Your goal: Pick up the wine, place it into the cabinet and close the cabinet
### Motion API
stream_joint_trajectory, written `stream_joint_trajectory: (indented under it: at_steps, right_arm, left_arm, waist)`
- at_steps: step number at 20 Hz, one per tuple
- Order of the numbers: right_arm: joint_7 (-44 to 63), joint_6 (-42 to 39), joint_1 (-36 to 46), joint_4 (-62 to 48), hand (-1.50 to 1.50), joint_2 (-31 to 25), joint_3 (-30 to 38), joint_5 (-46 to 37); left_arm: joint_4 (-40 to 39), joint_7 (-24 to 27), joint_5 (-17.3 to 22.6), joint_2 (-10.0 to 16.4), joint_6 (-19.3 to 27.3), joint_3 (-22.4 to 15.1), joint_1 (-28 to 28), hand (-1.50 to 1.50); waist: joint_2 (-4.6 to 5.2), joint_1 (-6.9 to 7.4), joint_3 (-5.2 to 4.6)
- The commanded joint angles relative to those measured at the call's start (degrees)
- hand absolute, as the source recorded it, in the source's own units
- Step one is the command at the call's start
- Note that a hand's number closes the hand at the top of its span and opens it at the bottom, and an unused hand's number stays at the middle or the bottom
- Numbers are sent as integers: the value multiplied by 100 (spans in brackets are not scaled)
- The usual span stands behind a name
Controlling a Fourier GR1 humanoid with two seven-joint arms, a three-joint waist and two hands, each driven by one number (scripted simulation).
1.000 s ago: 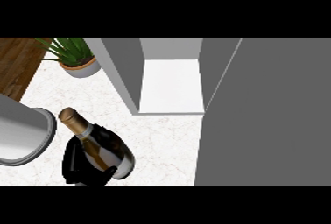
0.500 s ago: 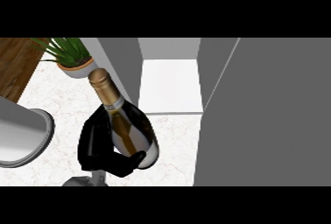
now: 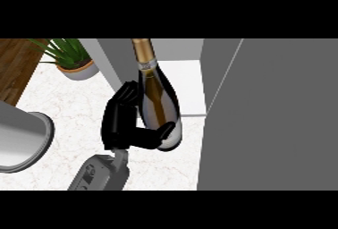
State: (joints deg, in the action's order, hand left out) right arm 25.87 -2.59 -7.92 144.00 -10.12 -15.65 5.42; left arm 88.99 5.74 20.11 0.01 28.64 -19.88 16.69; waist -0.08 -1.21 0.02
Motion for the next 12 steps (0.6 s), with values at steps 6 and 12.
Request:
stream_joint_trajectory:
  at_steps: [6, 12]
  right_arm:
    - [403, -115, -22, 860, -150, -46, 398, 834]
    - [507, -48, -308, 1052, -150, 118, 58, 564]
  left_arm:
    - [-1500, 644, 241, -1, 637, -259, 817, 150]
    - [-2050, 987, 514, -1, 668, -442, 824, 150]
  waist:
    - [22, -26, -2]
    - [8, -8, -4]
